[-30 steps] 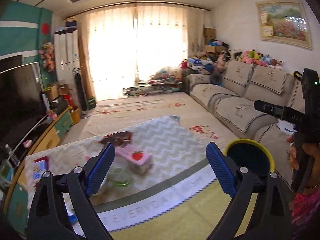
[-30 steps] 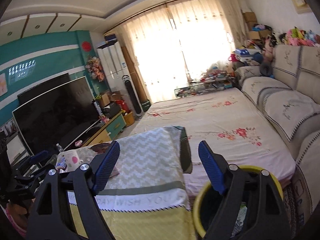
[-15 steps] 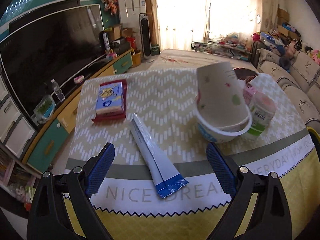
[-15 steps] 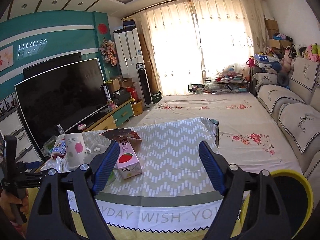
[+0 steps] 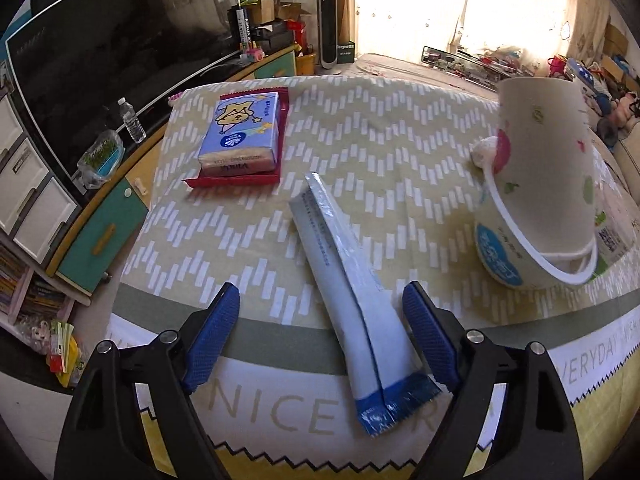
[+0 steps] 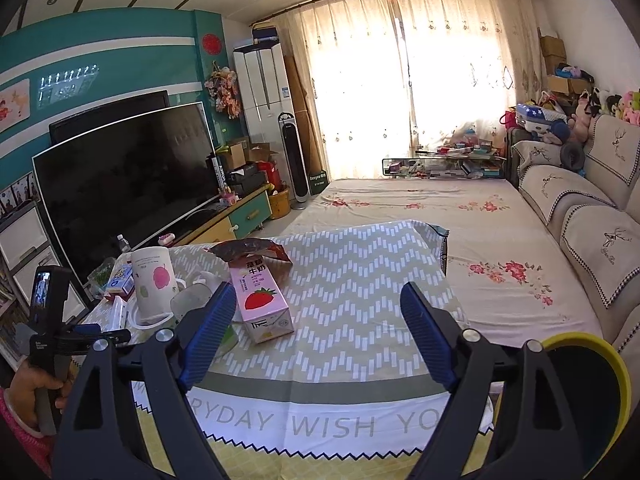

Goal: Collect trash
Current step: 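Reach the left gripper to the white-and-blue wrapper and grasp it, then carry the wrapper over the yellow-rimmed bin and open the left gripper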

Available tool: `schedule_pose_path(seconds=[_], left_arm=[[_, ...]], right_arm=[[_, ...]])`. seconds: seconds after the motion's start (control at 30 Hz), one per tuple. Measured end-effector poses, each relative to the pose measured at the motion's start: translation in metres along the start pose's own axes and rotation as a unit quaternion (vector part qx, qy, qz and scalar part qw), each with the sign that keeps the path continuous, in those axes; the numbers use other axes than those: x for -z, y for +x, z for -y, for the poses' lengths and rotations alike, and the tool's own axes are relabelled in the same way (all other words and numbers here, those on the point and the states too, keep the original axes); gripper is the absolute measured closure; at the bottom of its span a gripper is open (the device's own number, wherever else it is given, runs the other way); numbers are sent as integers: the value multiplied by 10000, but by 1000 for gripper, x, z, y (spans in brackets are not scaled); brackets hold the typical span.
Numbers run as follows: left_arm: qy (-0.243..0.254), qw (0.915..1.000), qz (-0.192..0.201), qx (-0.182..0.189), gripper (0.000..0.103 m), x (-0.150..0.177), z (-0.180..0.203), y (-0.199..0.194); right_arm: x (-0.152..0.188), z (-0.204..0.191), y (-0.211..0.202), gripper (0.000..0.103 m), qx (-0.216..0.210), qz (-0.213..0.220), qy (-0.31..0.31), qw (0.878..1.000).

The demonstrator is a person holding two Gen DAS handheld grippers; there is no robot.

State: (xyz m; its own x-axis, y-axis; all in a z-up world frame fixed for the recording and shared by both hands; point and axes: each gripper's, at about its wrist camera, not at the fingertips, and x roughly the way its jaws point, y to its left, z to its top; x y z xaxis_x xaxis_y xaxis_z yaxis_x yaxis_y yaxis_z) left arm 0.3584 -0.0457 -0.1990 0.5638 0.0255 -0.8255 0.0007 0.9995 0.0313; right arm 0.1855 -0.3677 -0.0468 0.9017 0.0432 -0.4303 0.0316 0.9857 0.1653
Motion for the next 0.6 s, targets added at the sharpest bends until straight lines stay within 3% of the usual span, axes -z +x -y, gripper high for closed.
schedule_pose_path(seconds=[0.1,0.23,0.33,0.6], left_arm=[[-38,10000,32,36,29,-5,-2,1],[-16,9999,130,78,59,-7,-4,0],[-17,9998,168,95,73,-6,-5,-2],[-7,9995,192,260,78,4,-2,-15]], right_arm=[[1,0,0,23,7,5,19,10000],[1,1,0,23,29,9,50,10000],[1,2,1,23,48,-2,57,10000],[-1,6,2,23,133,26,96,9999]])
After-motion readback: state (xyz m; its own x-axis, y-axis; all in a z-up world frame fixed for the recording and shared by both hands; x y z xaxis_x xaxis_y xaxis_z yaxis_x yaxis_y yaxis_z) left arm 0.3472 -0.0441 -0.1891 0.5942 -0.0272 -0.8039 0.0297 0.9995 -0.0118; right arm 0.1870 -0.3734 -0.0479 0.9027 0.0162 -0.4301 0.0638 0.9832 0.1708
